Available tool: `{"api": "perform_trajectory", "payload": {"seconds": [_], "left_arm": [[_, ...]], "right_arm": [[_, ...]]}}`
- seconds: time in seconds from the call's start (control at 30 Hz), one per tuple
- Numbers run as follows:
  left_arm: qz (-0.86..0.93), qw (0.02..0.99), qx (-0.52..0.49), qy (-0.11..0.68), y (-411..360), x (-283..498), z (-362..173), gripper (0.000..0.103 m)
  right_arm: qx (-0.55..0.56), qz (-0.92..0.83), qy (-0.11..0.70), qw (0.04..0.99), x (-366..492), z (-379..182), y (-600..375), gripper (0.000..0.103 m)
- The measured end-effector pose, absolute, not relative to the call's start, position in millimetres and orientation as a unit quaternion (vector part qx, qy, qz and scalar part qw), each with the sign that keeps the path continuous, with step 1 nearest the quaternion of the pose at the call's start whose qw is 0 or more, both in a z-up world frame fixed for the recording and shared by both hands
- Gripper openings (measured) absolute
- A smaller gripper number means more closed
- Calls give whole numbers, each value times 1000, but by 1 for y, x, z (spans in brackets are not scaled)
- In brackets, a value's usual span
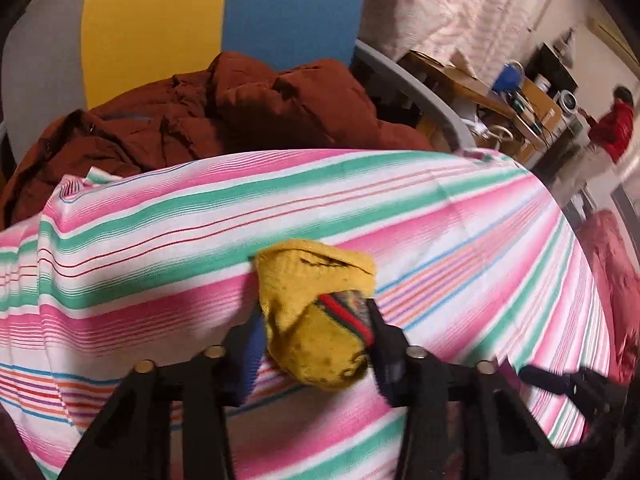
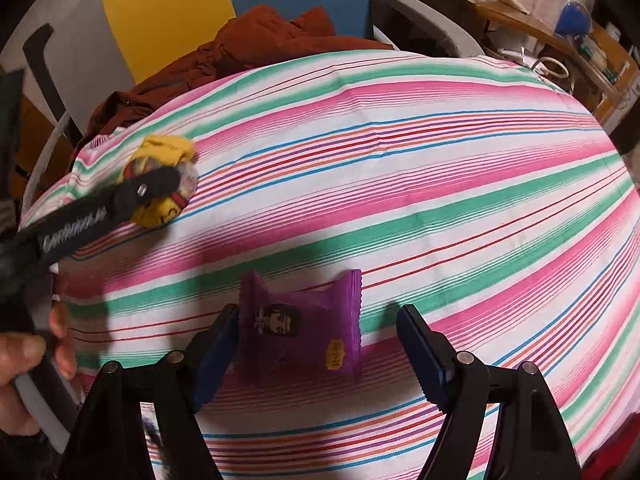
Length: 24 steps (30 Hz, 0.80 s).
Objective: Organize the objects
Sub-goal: 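Grasp the purple packet with right tool while left tool grasps the sock ball, then carry the sock ball toward the tray with left tool while right tool carries packet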
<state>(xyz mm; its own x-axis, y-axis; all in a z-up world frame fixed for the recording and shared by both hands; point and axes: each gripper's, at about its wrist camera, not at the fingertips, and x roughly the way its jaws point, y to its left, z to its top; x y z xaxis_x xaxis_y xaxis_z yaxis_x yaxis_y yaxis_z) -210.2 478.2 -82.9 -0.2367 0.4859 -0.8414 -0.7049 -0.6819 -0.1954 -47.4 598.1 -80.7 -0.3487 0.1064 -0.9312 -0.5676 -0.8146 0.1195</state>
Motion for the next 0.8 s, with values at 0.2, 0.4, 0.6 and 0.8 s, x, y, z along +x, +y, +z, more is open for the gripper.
{"api": "perform_trajectory", "payload": {"seconds": [0.2,0.4,0.6,0.8], "left_arm": [[787,372,-477,118,454,-184,-74,38],[794,364,-471,126,427,-153,-66,38],[804,364,-455,121,399,-117,-49,38],[815,367,-429,127,374,-91,-33,38]], "right_arm": [[-528,791,224,215,-42,-83,604,79],[-534,794,187,221,-43,-82,597,60],[-528,803,191,199,-42,-77,592,46],[-535,813,176,150,-52,-78,570,59]]}}
